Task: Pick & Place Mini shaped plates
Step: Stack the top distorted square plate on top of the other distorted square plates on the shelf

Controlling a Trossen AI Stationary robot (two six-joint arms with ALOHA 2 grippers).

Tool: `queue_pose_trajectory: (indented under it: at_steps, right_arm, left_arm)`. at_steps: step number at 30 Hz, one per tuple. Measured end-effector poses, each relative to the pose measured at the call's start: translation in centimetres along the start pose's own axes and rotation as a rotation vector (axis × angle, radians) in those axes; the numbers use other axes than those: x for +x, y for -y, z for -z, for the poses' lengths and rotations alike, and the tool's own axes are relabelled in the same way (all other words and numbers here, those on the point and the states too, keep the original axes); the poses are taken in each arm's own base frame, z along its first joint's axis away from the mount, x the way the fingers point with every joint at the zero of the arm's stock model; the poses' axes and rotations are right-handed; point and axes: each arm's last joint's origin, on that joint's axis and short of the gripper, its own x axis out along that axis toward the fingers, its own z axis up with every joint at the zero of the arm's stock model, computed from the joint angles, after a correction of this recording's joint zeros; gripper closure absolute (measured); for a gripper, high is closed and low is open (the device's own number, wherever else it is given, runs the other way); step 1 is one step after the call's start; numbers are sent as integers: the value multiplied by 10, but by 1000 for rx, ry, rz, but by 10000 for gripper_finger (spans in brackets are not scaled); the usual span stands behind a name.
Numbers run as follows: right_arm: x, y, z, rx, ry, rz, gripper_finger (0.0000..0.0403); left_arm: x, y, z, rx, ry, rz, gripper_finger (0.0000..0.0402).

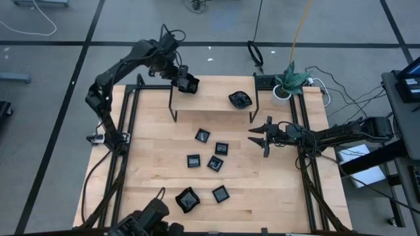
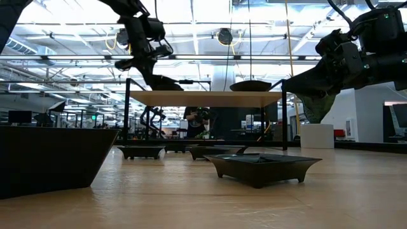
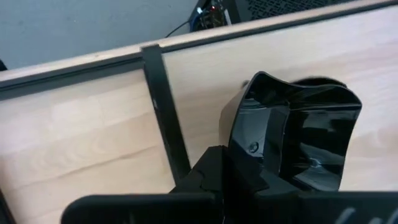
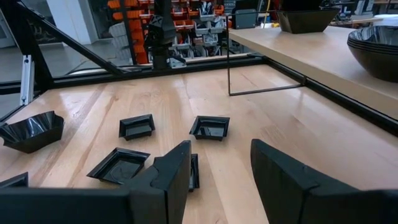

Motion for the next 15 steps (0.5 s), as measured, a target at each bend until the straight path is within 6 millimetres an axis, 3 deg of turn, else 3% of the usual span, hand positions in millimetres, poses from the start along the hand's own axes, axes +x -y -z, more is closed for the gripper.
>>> queue_pose_trajectory:
  at_steps: [15]
  right_arm:
    - [0,0,0,3,-1,0,245]
  left_arm:
    - [1,9,2,-38,49,-29,398]
